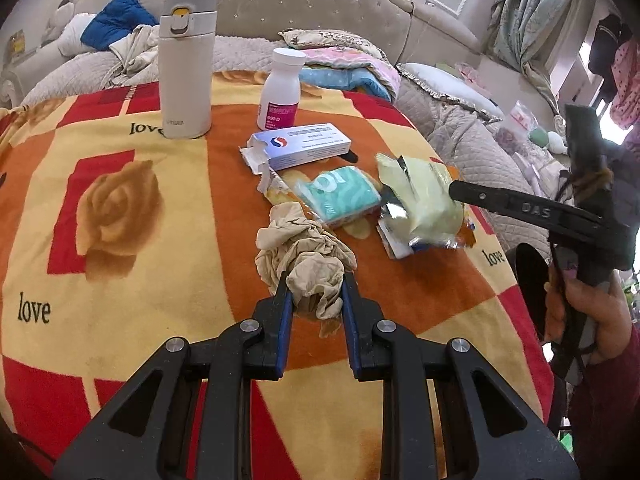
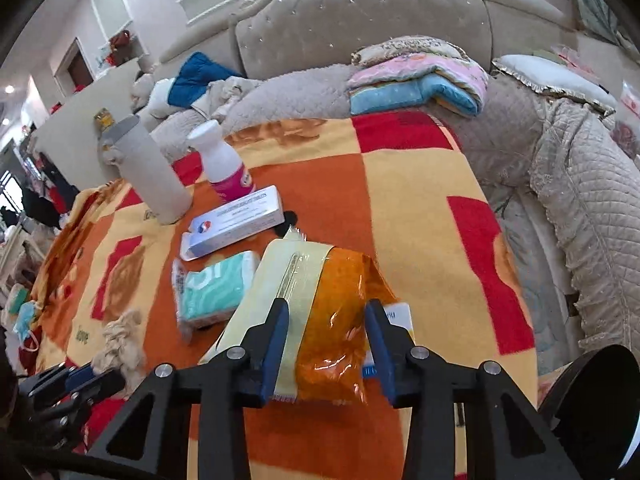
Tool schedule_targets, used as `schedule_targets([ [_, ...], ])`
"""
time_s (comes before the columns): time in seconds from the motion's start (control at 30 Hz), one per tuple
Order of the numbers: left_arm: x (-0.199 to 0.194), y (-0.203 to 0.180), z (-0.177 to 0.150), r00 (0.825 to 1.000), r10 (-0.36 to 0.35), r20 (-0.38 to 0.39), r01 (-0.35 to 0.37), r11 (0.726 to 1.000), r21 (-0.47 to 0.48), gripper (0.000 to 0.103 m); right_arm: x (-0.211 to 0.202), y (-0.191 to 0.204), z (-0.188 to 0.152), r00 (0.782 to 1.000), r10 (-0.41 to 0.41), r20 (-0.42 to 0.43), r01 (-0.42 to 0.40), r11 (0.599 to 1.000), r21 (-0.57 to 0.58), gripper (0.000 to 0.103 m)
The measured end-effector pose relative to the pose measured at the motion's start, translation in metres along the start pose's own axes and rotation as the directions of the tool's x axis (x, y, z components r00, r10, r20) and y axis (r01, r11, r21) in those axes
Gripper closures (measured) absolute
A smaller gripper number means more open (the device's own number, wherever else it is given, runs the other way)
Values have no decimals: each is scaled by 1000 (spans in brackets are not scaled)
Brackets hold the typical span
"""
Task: Collect trash
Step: 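Grasp the beige crumpled tissue with the left tool while the right tool grasps the yellow-orange snack bag, then carry tissue and snack bag over the black bin and open both tools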
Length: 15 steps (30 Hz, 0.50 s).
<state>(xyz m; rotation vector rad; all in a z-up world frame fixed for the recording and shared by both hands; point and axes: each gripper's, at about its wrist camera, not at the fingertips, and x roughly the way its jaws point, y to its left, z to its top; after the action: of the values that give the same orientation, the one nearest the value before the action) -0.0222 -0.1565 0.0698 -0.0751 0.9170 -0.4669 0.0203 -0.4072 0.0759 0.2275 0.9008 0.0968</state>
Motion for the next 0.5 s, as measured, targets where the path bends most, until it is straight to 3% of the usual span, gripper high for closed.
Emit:
schedule_targets([
  [0.07,0,-5,-1,1000,-4,-1,4,1000,4,83,-5,1,-1,1000,5,4,-5,1000,1,60],
  [0.1,-1,-8,-2,1000,-5,0,5,1000,9,83,-4,2,0,1000,7,-5,-7,1000,4,39],
  [0.17,-2,-12,-4,1000,-1,3,1,1000,22,83,0,4,1,1000,14,-23,-13,1000,24,18],
  [0.27,-3,-14,-8,1000,7,0,-7,999,40,83,9,13,5,1000,-13,-25,13,1000,23,18],
  [0.43,-6,-10,-9,1000,16,-2,-16,999,35,83,50,26,9,981,-126,-146,114,990,-88,18],
  [0.5,-8,-9,-10,1000,17,3,-18,999,34,83,42,20,5,991,-98,-95,93,994,-60,29],
])
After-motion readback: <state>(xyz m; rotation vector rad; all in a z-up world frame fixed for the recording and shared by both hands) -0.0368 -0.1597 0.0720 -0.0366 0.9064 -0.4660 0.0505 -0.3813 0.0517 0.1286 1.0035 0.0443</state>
